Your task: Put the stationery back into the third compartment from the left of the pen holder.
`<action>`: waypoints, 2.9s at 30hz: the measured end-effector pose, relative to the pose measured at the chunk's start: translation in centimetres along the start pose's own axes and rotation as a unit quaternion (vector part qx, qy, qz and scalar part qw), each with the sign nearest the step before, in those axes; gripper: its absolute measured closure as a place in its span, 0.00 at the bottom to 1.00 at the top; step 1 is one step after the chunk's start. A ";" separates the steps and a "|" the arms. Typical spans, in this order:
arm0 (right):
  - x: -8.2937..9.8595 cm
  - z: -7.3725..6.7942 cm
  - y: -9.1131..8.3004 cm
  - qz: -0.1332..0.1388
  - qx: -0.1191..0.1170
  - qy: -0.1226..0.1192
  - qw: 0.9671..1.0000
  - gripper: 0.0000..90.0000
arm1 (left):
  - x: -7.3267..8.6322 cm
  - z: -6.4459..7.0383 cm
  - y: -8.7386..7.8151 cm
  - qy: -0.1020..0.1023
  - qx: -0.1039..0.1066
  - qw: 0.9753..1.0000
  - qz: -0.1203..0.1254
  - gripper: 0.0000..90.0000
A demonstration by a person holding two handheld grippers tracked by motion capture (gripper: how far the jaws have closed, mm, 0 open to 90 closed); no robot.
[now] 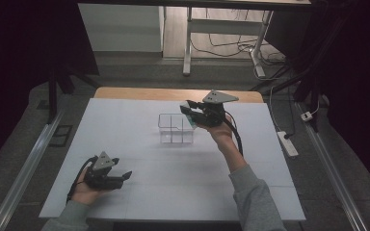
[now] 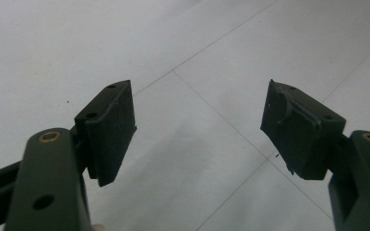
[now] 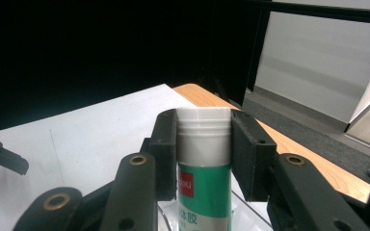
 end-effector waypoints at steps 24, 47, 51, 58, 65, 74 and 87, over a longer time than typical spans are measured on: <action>2.1 0.9 3.1 -0.014 0.010 0.028 0.999 0.72 | 0.1 -0.2 0.0 0.001 0.000 1.000 -0.002 0.30; 4.2 1.2 3.2 -0.027 0.002 0.049 0.998 0.63 | 0.2 -0.2 0.1 0.006 0.000 1.000 -0.007 0.30; 4.1 1.4 2.8 -0.024 -0.005 0.067 0.997 0.53 | 0.2 -0.2 0.1 0.007 0.000 1.000 -0.007 0.30; 4.1 1.2 2.2 -0.035 -0.005 0.062 0.997 0.50 | 0.2 -0.2 0.1 0.007 0.000 1.000 -0.007 0.30; 4.4 1.1 1.3 -0.037 -0.002 0.057 0.998 0.49 | 0.2 -0.3 0.1 0.003 0.001 1.000 -0.007 0.30; 4.8 0.9 -1.3 -0.050 0.001 0.046 0.998 0.49 | 0.1 -0.4 0.2 -0.001 0.003 1.000 -0.006 0.30; 9.5 -1.1 -10.1 -0.094 0.024 0.057 0.994 0.47 | 0.1 -0.7 0.0 -0.007 0.002 1.000 -0.002 0.30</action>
Point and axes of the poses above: each handheld gripper's, and its own axes: y roughly forward along the jaws, x roughly out of its underside, z roughly to its right, the point moved 5 cm from there along y, roughly forward along the jaws, and after that the axes turned 15 degrees about -y, right-handed, at the moved point
